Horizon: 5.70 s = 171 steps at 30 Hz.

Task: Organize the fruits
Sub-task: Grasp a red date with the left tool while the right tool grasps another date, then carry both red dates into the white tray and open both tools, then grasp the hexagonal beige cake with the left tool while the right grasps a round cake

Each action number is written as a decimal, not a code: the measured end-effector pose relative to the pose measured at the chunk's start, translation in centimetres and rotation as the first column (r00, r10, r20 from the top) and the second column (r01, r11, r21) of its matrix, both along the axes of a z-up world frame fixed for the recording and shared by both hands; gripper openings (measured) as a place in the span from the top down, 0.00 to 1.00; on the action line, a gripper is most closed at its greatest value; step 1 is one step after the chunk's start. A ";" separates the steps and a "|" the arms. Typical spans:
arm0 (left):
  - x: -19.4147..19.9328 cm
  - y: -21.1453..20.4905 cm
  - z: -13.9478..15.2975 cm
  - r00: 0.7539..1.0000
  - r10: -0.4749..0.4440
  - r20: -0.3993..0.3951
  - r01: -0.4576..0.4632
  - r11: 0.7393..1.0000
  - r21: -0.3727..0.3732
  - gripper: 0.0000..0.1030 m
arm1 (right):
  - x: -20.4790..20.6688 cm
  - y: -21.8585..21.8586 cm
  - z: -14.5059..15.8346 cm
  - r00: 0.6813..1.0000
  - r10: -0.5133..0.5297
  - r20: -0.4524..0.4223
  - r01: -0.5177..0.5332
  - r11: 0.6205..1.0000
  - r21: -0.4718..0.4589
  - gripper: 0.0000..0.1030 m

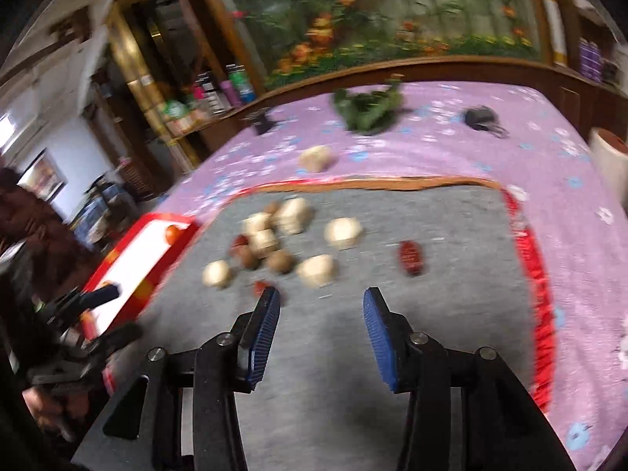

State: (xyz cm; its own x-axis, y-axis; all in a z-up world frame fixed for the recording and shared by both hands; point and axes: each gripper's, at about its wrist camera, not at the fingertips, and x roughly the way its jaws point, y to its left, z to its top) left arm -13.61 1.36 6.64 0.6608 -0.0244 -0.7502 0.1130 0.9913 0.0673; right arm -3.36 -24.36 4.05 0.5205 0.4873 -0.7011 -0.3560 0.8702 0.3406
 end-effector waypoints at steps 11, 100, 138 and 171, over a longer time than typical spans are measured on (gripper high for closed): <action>5.4 -5.1 -1.4 0.996 -0.066 -0.068 0.063 0.997 -0.035 0.19 | 6.1 1.4 -3.9 0.993 -0.045 -0.110 0.029 0.990 -0.138 0.80; -2.3 15.7 2.5 0.833 0.499 0.239 -0.523 0.851 0.044 0.70 | -4.6 22.8 4.7 0.918 0.371 0.141 -0.391 0.906 0.165 0.81; -0.4 9.8 0.0 0.949 0.301 0.093 -0.311 0.942 0.125 0.32 | -1.6 13.1 1.9 0.976 0.189 0.105 -0.200 0.974 0.105 0.56; 9.8 -1.8 -5.4 0.990 -0.011 -0.143 0.022 0.997 0.069 0.40 | 3.2 7.8 -3.8 0.989 0.144 -0.022 -0.145 0.980 -0.139 0.73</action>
State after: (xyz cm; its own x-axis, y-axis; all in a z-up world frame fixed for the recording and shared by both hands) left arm -3.83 -0.44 1.24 0.5466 0.0221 -0.8371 0.1427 0.9826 0.1191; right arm -0.14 -16.60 0.23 0.4429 0.4532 -0.7736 -0.4780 0.8494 0.2239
